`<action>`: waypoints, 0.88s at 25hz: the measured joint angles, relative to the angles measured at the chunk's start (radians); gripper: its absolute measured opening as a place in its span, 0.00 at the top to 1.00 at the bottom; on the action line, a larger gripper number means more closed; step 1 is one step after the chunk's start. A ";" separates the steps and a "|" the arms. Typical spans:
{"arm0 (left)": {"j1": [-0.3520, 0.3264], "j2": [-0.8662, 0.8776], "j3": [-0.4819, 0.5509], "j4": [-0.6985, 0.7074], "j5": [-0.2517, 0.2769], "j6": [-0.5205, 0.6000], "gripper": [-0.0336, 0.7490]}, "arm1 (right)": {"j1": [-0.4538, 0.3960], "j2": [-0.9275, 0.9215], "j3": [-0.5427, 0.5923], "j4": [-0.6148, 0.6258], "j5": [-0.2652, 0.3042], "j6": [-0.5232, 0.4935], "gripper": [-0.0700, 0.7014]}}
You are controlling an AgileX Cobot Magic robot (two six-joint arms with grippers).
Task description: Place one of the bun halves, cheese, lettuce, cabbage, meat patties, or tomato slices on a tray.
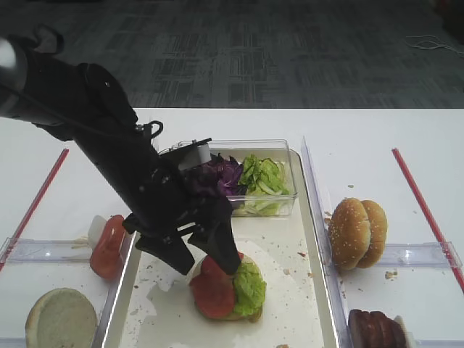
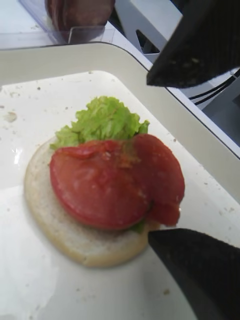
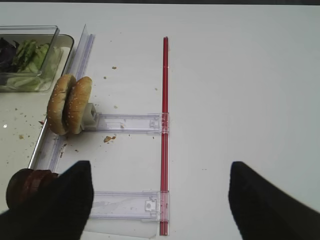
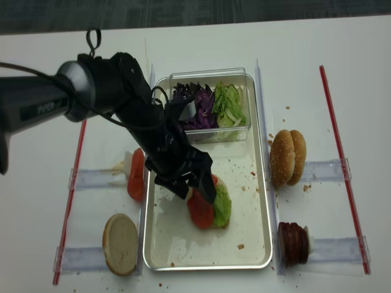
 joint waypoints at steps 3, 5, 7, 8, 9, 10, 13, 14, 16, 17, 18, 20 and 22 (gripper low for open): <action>0.000 -0.048 0.000 0.000 0.000 0.000 0.23 | 0.000 0.000 0.000 0.000 0.000 0.000 0.15; 0.000 -0.088 0.000 0.000 0.004 0.000 0.23 | 0.000 0.000 0.000 0.000 0.000 0.000 0.15; 0.000 -0.135 0.000 0.000 0.012 0.000 0.23 | 0.000 0.000 0.000 0.000 0.000 0.000 0.15; 0.000 -0.159 0.000 0.000 0.014 0.000 0.23 | 0.000 0.000 0.000 0.000 0.000 0.000 0.15; 0.000 -0.178 0.000 0.000 0.018 0.000 0.23 | 0.000 0.000 0.000 0.000 0.000 0.000 0.15; 0.000 -0.201 0.000 0.000 0.022 -0.002 0.23 | 0.000 0.000 0.000 0.000 0.000 0.000 0.15; 0.000 -0.256 0.000 0.001 0.033 -0.009 0.23 | 0.000 0.000 0.000 0.000 0.000 0.000 0.15; 0.000 -0.270 0.000 0.002 0.033 -0.008 0.23 | 0.000 0.000 0.000 0.000 0.000 0.000 0.15; 0.000 -0.286 0.000 0.020 0.033 -0.018 0.23 | 0.000 0.000 0.000 0.000 0.000 0.000 0.15; 0.000 -0.293 0.000 0.042 0.033 -0.035 0.23 | 0.000 0.000 0.000 0.000 0.000 0.000 0.15; -0.001 -0.295 0.000 0.075 0.026 -0.050 0.23 | 0.000 0.000 0.000 0.000 0.000 0.000 0.15; -0.001 -0.295 0.000 0.158 0.007 -0.105 0.23 | 0.000 0.000 0.000 0.000 0.000 0.000 0.15; -0.001 -0.295 0.000 0.271 -0.015 -0.171 0.23 | 0.000 0.000 0.000 0.000 0.000 0.000 0.15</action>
